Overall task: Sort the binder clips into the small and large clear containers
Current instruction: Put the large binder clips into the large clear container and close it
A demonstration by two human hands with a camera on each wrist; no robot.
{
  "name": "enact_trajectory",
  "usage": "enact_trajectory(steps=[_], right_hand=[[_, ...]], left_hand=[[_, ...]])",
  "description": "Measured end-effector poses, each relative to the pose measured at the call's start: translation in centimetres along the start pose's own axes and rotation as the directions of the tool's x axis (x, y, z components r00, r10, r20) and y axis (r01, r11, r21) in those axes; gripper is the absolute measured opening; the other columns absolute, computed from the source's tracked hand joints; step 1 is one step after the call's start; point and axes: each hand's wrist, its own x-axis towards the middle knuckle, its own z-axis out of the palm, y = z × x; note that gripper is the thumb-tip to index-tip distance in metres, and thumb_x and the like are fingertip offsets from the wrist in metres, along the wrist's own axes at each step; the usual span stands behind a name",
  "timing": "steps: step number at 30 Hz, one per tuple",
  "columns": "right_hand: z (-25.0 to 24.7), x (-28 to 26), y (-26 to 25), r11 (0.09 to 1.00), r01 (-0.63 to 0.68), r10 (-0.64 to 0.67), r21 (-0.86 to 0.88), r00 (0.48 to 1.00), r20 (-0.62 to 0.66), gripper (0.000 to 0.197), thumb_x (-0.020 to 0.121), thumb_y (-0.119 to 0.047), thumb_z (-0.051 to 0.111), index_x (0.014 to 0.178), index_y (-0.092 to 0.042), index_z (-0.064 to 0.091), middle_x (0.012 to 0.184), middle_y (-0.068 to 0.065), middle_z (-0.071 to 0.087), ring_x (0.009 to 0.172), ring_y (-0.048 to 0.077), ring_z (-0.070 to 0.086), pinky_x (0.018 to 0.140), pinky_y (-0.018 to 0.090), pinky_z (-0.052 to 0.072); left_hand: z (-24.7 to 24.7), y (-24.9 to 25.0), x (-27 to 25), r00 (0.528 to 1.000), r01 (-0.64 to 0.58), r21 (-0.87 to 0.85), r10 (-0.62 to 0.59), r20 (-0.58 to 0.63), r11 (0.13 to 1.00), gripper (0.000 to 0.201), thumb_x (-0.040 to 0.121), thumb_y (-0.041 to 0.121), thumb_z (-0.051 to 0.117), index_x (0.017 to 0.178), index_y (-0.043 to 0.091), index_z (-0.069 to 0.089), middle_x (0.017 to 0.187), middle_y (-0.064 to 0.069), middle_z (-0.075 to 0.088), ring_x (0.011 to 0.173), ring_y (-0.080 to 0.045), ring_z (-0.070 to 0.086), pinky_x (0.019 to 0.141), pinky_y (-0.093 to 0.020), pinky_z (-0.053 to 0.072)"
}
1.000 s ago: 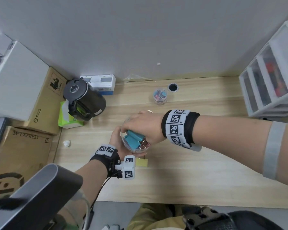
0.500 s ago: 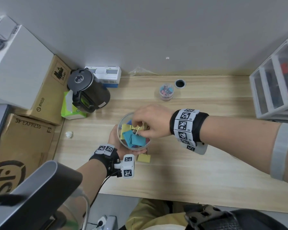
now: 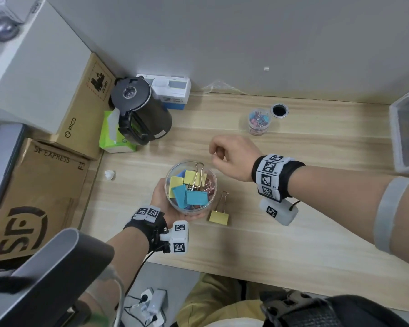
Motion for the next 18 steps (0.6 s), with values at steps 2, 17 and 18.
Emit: enact_trajectory(steps=[2, 17, 18], right_hand=[[0.8, 0.2, 1.3, 0.996, -0.06, 0.068, -0.07, 0.991, 0.115, 0.015, 0.078, -0.017, 0.061, 0.093, -0.018, 0.063, 0.078, -0.008, 0.06, 0.07, 0.015, 0.053, 0.068, 0.036, 0.051], [8.7, -4.0, 3.6, 0.886, 0.121, 0.269, -0.447, 0.65, 0.71, 0.036, 0.083, -0.009, 0.058, 0.117, -0.019, 0.066, 0.123, 0.0, 0.051, 0.101, 0.028, 0.06, 0.077, 0.032, 0.05], [8.5, -4.0, 3.6, 0.873, 0.129, 0.292, -0.471, 0.637, 0.714, 0.034, 0.084, -0.012, 0.059, 0.116, -0.019, 0.066, 0.12, 0.0, 0.053, 0.102, 0.028, 0.061, 0.078, 0.032, 0.05]], left_hand=[[-1.4, 0.0, 0.2, 1.0, 0.001, -0.007, -0.001, -0.002, 1.0, 0.059, 0.09, 0.058, 0.048, 0.14, 0.03, 0.061, 0.139, -0.023, 0.061, 0.119, -0.051, 0.06, 0.084, -0.066, 0.052], [-5.6, 0.2, 0.1, 1.0, 0.018, 0.02, -0.018, 0.013, 1.0, 0.077, 0.07, 0.061, 0.064, 0.14, 0.029, 0.061, 0.136, -0.023, 0.063, 0.105, -0.048, 0.069, 0.086, -0.063, 0.054], [-5.5, 0.3, 0.2, 1.0, 0.015, 0.026, -0.016, 0.013, 1.0, 0.078, 0.069, 0.061, 0.065, 0.141, 0.03, 0.061, 0.136, -0.022, 0.063, 0.105, -0.049, 0.069, 0.086, -0.063, 0.054]])
